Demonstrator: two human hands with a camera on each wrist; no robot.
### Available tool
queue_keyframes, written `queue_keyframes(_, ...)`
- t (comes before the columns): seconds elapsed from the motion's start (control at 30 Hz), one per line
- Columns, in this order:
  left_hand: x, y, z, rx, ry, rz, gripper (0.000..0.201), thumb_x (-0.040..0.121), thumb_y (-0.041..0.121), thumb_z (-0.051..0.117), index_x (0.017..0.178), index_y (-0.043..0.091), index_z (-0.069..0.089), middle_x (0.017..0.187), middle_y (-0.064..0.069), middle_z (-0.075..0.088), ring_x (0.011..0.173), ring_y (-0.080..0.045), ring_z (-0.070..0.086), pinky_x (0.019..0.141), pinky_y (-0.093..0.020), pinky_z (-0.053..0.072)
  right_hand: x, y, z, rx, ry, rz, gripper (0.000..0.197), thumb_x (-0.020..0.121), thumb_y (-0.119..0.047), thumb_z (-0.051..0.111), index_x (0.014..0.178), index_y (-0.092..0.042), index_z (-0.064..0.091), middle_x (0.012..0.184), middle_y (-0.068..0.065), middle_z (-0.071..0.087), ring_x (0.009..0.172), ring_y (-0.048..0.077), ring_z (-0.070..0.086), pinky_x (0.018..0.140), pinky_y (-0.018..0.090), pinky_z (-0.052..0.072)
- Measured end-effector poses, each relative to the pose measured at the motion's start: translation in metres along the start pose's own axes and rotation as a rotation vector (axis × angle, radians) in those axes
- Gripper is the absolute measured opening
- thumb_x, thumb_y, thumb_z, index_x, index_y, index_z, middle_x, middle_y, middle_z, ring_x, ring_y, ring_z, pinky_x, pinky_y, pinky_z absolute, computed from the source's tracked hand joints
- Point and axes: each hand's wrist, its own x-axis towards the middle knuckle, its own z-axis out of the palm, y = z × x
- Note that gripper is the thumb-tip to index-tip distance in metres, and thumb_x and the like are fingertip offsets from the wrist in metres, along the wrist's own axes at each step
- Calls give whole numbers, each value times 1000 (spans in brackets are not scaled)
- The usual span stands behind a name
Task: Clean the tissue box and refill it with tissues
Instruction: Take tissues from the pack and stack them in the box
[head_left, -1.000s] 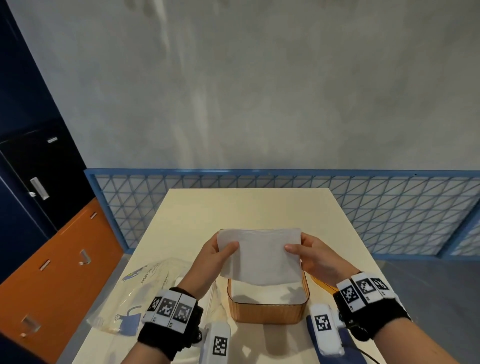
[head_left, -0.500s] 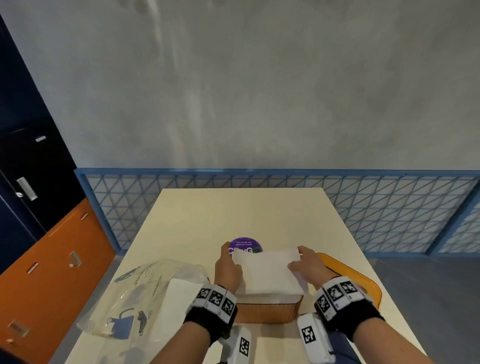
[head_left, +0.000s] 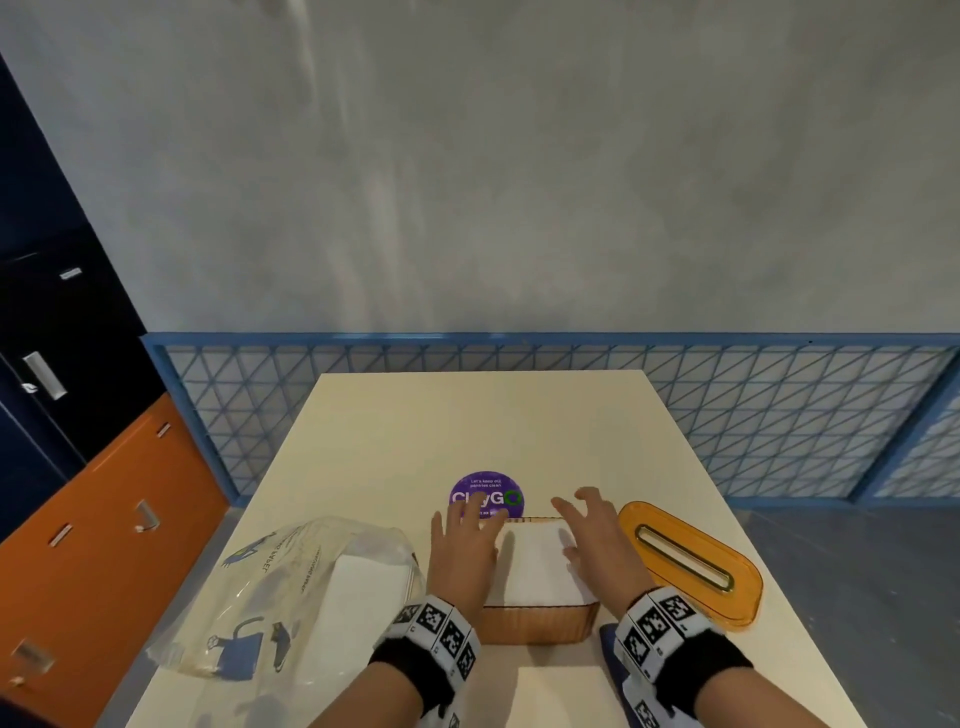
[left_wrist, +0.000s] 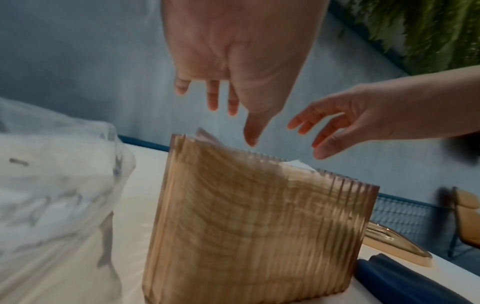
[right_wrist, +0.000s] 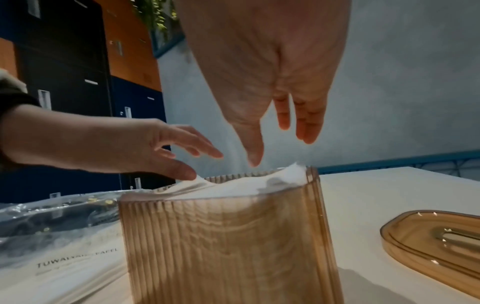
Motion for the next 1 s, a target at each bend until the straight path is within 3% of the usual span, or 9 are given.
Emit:
queue_keyframes(0.07, -4, 0, -6, 92, -131, 115, 50, 76, 31, 74, 124, 36, 57, 135, 2, 52, 126, -24, 49, 104, -70, 26, 1, 0, -1, -42, -98, -80, 59, 88, -15, 60, 141, -28, 37, 152, 4, 23, 136, 23, 31, 107, 33, 37)
queue_keyframes(0.13, -5, -3, -4, 80, -347, 81, 44, 92, 34, 54, 135, 37, 45, 146, 5, 39, 139, -19, 31, 106, -74, -4, 3, -1, -1, -32, -326, -61, 64, 88, -22, 62, 143, -34, 33, 154, -1, 22, 141, 21, 26, 116, 43, 23)
queue_keyframes(0.27, 1, -12, -2, 15, -494, 22, 55, 90, 37, 56, 140, 44, 34, 157, 9, 21, 146, -15, 19, 101, -74, -16, 4, 1, 2, -82, -572, 31, 68, 91, -30, 57, 147, -40, 20, 159, -2, 13, 147, 22, 13, 116, 56, 4)
queue_keyframes(0.43, 10, -30, -7, 8, -653, 83, 64, 90, 33, 58, 144, 44, 25, 158, 10, 16, 147, -15, 15, 104, -74, -11, 0, 0, 4, -142, -563, 35, 66, 93, -32, 54, 147, -41, 17, 159, -2, 13, 146, 23, 15, 115, 57, 5)
queue_keyframes(0.57, 4, -29, -9, 98, -577, 136, 61, 92, 30, 55, 144, 43, 25, 156, 7, 19, 145, -17, 17, 108, -71, -2, 1, -3, 2, -186, -584, 53, 66, 92, -34, 54, 146, -43, 17, 158, 0, 16, 145, 25, 19, 113, 63, 5)
queue_keyframes(0.7, -15, -36, -10, -45, -213, 132, 46, 91, 25, 57, 135, 36, 46, 146, 5, 37, 135, -19, 34, 110, -58, 18, 3, -4, -7, -265, -445, 15, 54, 90, -38, 56, 140, -39, 34, 148, 1, 33, 136, 22, 33, 112, 58, 13)
queue_keyframes(0.8, -32, -68, -2, -232, 219, -132, 32, 87, 16, 63, 118, 24, 64, 124, -4, 58, 114, -28, 55, 90, -46, 42, 1, 8, -10, -135, -124, 6, 42, 94, -38, 48, 135, -38, 44, 141, -4, 42, 130, 16, 40, 109, 41, 29)
queue_keyframes(0.9, -45, -99, 7, -204, 8, -511, 34, 96, 19, 47, 130, 16, 52, 132, -10, 46, 122, -28, 46, 95, -41, 43, -2, 17, -11, 116, -103, 112, 47, 96, -31, 48, 141, -30, 38, 134, 4, 49, 124, 19, 46, 100, 31, 38)
queue_keyframes(1.0, -47, -107, 22, -111, -297, -631, 43, 97, 30, 43, 135, 11, 39, 144, -14, 30, 131, -29, 37, 107, -36, 37, -2, 21, -7, 297, -245, 243, 53, 98, -24, 45, 148, -25, 26, 138, 12, 49, 128, 25, 45, 103, 28, 36)
